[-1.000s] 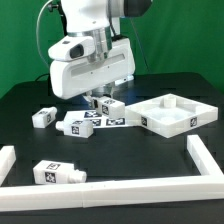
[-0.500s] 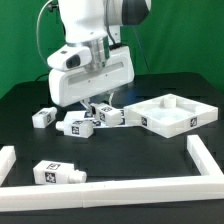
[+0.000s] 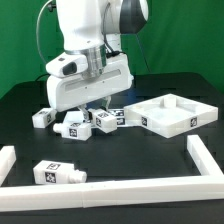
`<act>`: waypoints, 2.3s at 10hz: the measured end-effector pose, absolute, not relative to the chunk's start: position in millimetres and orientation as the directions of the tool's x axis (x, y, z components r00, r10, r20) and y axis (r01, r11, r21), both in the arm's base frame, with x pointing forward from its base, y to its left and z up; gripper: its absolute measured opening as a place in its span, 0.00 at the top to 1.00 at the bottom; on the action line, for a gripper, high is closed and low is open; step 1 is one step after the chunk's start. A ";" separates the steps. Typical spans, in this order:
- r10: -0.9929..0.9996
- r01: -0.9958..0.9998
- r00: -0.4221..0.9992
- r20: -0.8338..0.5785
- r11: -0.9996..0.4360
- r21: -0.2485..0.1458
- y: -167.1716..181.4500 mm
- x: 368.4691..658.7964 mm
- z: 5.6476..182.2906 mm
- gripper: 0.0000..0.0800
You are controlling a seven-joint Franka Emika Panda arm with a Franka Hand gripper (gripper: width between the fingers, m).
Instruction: Assemble one leg
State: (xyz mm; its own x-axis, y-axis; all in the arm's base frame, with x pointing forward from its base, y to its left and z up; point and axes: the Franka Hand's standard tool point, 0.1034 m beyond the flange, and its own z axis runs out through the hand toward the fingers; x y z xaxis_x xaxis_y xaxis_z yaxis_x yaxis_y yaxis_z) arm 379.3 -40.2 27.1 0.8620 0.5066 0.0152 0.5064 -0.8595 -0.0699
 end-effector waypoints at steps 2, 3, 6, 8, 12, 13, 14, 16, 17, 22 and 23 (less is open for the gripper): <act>0.507 0.506 0.862 0.015 -0.859 -0.070 -40.2 379.3 27.1 0.63; 0.507 0.506 0.862 0.015 -0.859 -0.070 -40.2 379.3 27.1 0.63; 0.507 0.506 0.862 0.015 -0.859 -0.070 -40.2 379.3 27.1 0.63; 0.505 0.506 0.863 0.021 -0.860 -0.063 -41.0 381.0 26.2 0.63; 0.513 0.513 0.858 0.022 -0.856 -0.062 -32.5 374.0 8.0 0.63; 0.512 0.512 0.859 0.023 -0.857 -0.061 -33.0 374.0 7.6 0.63; 0.512 0.512 0.859 0.022 -0.857 -0.061 -33.0 374.0 7.6 0.63; 0.517 0.517 0.856 0.023 -0.854 -0.060 -32.1 374.8 9.6 0.53; 0.528 0.529 0.849 0.033 -0.847 -0.050 -29.1 379.2 19.8 0.53; 0.534 0.534 0.846 0.005 -0.845 -0.036 58.8 410.1 63.2 0.19; 0.545 0.545 0.838 0.021 -0.838 -0.032 72.0 414.3 57.4 0.19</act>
Offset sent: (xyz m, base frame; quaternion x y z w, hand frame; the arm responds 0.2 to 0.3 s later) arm -0.0019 0.0171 -0.0045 0.0018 0.0052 0.0041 1.0000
